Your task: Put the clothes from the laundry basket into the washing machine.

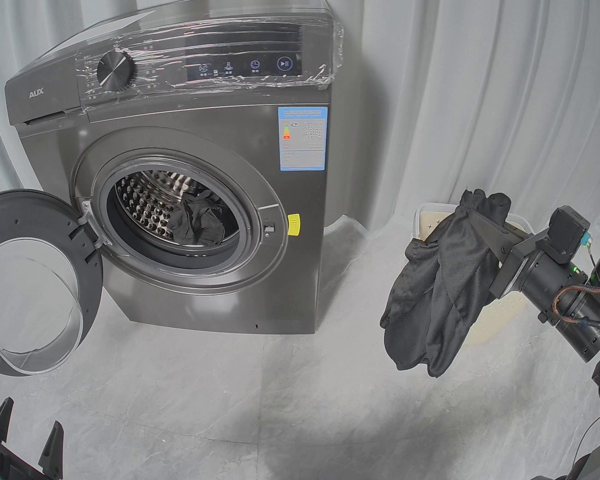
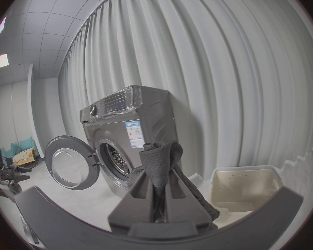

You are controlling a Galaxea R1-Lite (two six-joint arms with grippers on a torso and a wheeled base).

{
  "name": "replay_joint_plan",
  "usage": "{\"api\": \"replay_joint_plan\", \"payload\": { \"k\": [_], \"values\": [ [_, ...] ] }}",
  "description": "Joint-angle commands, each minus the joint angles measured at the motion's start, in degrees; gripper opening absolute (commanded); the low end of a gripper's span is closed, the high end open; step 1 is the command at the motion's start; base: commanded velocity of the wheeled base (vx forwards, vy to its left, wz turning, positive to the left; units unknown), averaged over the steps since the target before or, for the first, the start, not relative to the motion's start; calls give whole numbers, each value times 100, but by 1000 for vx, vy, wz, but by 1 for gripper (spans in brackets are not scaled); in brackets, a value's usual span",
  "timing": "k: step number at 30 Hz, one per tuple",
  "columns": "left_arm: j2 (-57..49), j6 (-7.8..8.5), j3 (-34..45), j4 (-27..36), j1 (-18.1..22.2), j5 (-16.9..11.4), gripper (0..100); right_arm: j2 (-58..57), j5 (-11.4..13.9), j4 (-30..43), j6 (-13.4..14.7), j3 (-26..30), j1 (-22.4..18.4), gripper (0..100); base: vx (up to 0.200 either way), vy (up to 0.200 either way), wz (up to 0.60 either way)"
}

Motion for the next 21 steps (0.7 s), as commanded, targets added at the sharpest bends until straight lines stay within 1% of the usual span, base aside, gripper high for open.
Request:
{"api": "replay_joint_plan", "payload": {
  "k": [1,7,16,21],
  "values": [
    [-93,-1,92,1,4,-5,100,9,-2,-13,1,8,40,0,0,200,0],
    [-93,7,92,1,4,4,100,18,-2,-4,1,26,66,0,0,200,0],
    [-93,16,92,1,-5,-13,100,18,-2,-4,1,35,75,0,0,0,0],
    [-93,7,92,1,4,-13,100,27,-2,-13,1,52,66,0,-200,0,0]
  ]
}}
